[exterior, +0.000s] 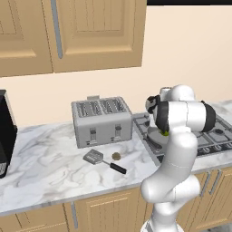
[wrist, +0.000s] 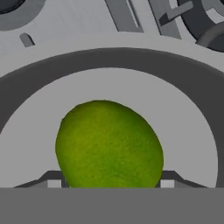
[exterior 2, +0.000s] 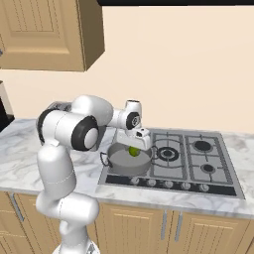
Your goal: Put the garlic and lime in the pot. Retrieve the spatula and lightly stir the vegetables in the pot.
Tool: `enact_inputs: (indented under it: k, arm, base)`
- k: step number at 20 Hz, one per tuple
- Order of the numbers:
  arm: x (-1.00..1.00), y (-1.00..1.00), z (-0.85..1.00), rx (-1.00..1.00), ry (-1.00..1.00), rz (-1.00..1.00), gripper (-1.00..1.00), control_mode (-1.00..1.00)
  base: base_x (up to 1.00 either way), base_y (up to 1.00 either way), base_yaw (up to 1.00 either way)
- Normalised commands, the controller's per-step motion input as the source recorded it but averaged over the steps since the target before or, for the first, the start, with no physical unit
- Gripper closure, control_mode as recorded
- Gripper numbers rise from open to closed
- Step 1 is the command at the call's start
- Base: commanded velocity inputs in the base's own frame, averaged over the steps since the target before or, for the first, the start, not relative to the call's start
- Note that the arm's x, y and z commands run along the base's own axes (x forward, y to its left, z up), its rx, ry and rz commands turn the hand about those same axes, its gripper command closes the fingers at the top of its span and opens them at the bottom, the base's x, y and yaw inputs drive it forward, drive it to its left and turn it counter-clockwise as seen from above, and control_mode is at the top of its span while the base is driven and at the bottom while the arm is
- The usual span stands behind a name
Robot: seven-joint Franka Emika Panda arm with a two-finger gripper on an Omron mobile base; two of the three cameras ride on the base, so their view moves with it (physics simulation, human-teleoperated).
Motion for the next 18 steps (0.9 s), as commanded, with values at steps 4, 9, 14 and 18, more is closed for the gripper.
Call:
enact_inputs:
  k: [4, 9, 14, 18]
  arm:
    - [-0.06, 0.00, 0.00, 0.00, 0.00, 0.00, 1.00, -1.00]
    - [-0.17, 0.00, 0.00, 0.00, 0.00, 0.00, 1.00, -1.00]
    - [-0.13, 0.00, 0.00, 0.00, -0.03, 0.00, 1.00, -1.00]
    - [0.00, 0.00, 0.00, 0.00, 0.00, 0.00, -1.00, -1.00]
  base:
    - [0.00, 0.00, 0.00]
    - [0.00, 0.00, 0.00]
    - [0.00, 0.00, 0.00]
    - [0.00, 0.00, 0.00]
